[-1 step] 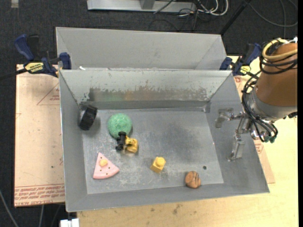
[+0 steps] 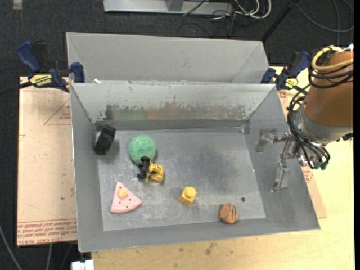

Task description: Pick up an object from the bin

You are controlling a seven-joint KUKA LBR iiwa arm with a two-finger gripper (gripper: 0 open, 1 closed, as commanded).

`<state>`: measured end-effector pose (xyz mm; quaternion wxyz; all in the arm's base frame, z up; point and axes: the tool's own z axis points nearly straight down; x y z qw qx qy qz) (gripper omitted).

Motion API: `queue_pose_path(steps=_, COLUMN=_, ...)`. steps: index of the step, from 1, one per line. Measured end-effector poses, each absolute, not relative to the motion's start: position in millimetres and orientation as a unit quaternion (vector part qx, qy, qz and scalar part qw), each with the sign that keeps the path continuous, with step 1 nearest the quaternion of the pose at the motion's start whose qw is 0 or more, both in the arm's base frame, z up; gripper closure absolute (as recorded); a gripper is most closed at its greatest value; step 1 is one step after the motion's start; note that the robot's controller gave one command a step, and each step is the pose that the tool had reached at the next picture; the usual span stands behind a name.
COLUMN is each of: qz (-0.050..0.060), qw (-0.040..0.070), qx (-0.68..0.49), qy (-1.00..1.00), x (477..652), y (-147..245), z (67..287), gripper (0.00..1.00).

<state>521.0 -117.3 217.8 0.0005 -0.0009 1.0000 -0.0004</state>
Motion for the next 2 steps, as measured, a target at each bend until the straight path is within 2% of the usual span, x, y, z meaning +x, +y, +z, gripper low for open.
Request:
queue_pose_path(steps=1, qz=-0.001, qw=0.001, qx=-0.021, qy=1.000, x=537.9, y=-68, z=206, gripper=0.00)
queue_pose_path(steps=2, qz=0.002, qw=0.003, qx=-0.108, qy=0.994, x=569.0, y=-48, z=184, gripper=0.00)
